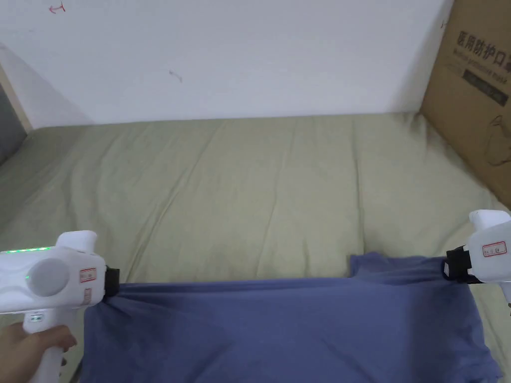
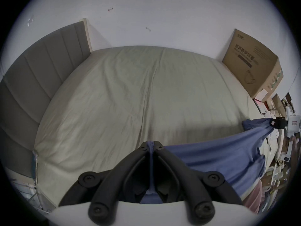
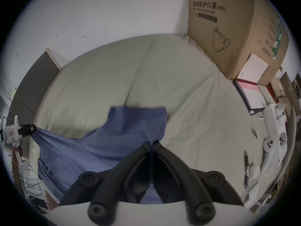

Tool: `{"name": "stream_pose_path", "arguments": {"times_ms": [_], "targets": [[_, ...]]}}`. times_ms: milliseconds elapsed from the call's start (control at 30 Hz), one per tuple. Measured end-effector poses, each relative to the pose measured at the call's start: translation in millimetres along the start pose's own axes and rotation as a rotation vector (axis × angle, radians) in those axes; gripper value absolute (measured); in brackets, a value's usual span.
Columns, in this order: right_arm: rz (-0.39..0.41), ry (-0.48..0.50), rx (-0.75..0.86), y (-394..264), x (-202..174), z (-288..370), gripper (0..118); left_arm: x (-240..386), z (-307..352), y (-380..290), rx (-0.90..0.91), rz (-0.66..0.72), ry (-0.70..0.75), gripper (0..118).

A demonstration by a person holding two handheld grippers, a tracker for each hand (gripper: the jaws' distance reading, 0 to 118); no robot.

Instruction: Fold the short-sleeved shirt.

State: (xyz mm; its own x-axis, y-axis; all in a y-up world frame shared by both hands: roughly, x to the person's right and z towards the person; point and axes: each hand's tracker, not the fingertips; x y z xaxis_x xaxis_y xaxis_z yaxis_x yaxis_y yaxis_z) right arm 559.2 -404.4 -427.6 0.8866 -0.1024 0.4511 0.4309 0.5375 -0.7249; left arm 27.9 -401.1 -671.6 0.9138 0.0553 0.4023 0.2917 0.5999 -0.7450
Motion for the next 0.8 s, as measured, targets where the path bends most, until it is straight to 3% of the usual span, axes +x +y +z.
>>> {"name": "stream_pose_path", "arguments": {"times_ms": [200, 333, 400, 433, 467, 500, 567, 600, 700, 733, 767, 800], "targets": [[0.019, 0.006, 0.05, -71, -5, 83, 2, -11, 78, -51, 0.047, -0.033, -0.027, 1], [0.028, 0.005, 0.01, -142, -4, 110, 2, -9, 99, -110, -0.027, -0.129, 0.012, 6], [0.036, -0.015, -0.054, -176, -3, 106, 5, -10, 103, -142, -0.049, -0.126, 0.019, 46], [0.028, -0.026, -0.071, -193, -3, 102, 19, -10, 103, -159, -0.069, -0.125, 0.023, 68], [0.024, -0.031, -0.1, -209, -2, 96, 54, -13, 101, -176, -0.063, -0.119, 0.025, 89], [0.007, -0.04, -0.108, -221, -1, 90, 54, -15, 96, -188, -0.068, -0.111, 0.025, 89], [-0.012, -0.046, -0.121, -242, 4, 69, 74, -18, 85, -204, -0.124, -0.071, 0.057, 95], [-0.008, -0.056, -0.124, -248, 4, 66, 77, -18, 83, -208, -0.133, -0.068, 0.074, 94], [-0.005, -0.151, -0.121, -250, 3, 70, 77, -25, 93, -203, -0.075, -0.025, 0.112, 94], [-0.01, -0.122, -0.101, -247, 2, 77, 77, -27, 102, -197, -0.042, 0.02, 0.084, 92], [-0.036, -0.089, -0.064, -241, 1, 83, 73, -30, 109, -191, -0.024, 0.077, 0.045, 77], [-0.058, -0.091, -0.044, -235, -2, 90, 63, -32, 113, -187, -0.014, 0.124, 0.018, 52]]}}
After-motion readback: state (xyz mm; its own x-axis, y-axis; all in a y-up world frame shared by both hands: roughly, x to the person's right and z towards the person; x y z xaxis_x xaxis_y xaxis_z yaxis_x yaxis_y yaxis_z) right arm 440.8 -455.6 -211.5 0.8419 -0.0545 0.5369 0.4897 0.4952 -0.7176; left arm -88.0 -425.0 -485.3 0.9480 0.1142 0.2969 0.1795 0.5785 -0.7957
